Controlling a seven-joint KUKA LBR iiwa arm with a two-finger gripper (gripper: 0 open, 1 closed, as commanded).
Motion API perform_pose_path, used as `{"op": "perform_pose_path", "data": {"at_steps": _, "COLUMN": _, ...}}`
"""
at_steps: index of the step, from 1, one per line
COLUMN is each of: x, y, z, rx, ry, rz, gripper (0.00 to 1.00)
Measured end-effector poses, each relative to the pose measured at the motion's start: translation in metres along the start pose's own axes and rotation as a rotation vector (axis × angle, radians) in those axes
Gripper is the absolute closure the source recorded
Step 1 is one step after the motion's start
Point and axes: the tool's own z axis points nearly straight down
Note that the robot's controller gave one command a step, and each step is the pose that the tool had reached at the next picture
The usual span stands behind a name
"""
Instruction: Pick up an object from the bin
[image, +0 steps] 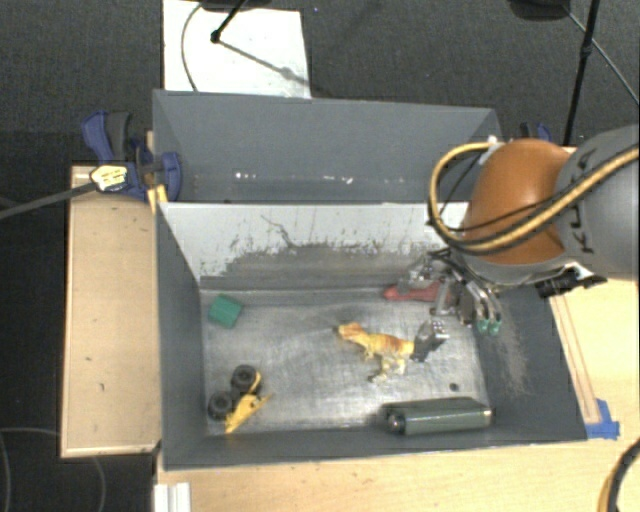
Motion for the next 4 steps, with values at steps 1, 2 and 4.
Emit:
{"op": "perform_pose_path", "data": {"at_steps": 1, "x": -0.001, "y": -0.005, "z": 0.043, "rx": 0.001, "ry": -0.001, "rz": -0.196, "gripper": 0.0}}
{"op": "perform_pose_path", "data": {"at_steps": 2, "x": -0.001, "y": 0.025, "z": 0.069, "rx": 0.006, "ry": 0.0, "rz": 0.138, "gripper": 1.0}}
{"op": "perform_pose_path", "data": {"at_steps": 4, "x": -0.001, "y": 0.036, "z": 0.077, "rx": 0.003, "ry": -0.004, "rz": 0.196, "gripper": 1.0}}
